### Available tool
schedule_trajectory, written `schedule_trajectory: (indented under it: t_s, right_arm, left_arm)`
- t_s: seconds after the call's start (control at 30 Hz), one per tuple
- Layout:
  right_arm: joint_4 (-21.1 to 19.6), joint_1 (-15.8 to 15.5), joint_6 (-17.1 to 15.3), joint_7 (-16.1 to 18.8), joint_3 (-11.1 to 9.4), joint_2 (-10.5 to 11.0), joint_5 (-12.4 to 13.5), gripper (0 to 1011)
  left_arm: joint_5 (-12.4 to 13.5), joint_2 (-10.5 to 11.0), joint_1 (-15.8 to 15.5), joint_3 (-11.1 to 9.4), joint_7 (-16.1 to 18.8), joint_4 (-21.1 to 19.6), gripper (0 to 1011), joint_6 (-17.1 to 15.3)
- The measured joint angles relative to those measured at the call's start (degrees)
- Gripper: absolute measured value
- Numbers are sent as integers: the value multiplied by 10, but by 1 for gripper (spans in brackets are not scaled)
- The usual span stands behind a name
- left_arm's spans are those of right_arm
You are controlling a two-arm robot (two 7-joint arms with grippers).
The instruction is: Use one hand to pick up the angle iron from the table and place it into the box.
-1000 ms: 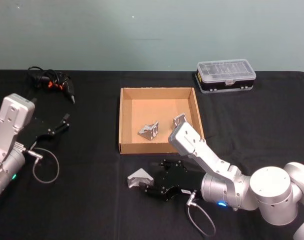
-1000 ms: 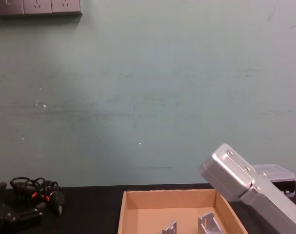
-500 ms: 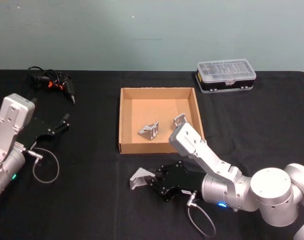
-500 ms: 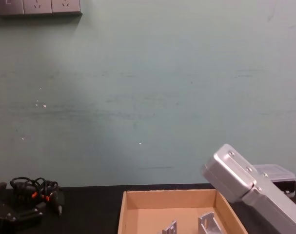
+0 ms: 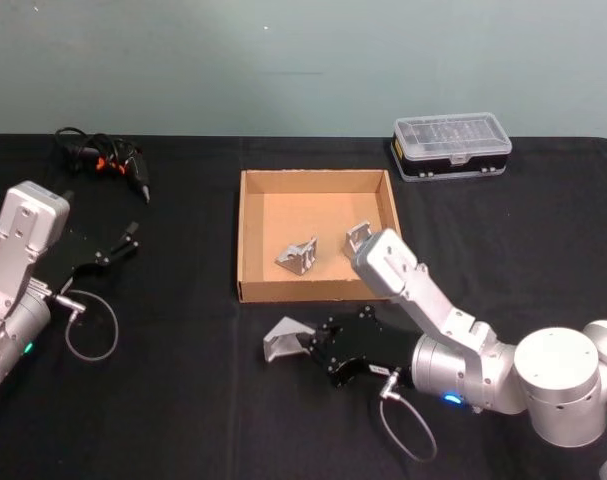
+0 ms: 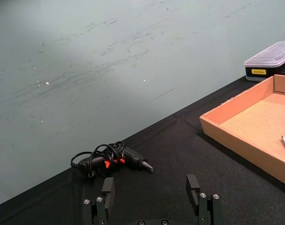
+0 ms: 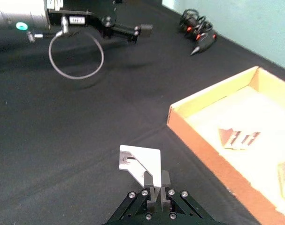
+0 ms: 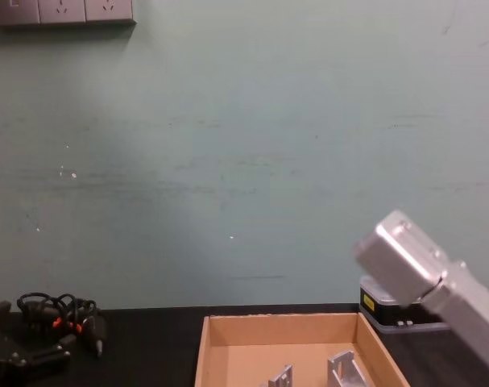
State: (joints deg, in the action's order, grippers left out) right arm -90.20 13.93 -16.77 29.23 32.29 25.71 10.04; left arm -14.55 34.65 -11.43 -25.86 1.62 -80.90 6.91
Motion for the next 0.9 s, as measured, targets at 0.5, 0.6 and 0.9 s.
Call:
schedule_trajectory:
  t_s: [0.5,0.6,0.9]
  right_arm:
    - [-86,-15,-4,-34,-63,30,23,72]
    - [-92,-9,-7,-44,-80,33,26,72]
    - [-59,28,-17,-54,-95,25,23,72]
  left_arm:
    - [0,0,0,0,0,0,1000,0]
    - [0,0,0,0,0,0,1000,0]
    - [0,0,0,0,0,0,1000,0]
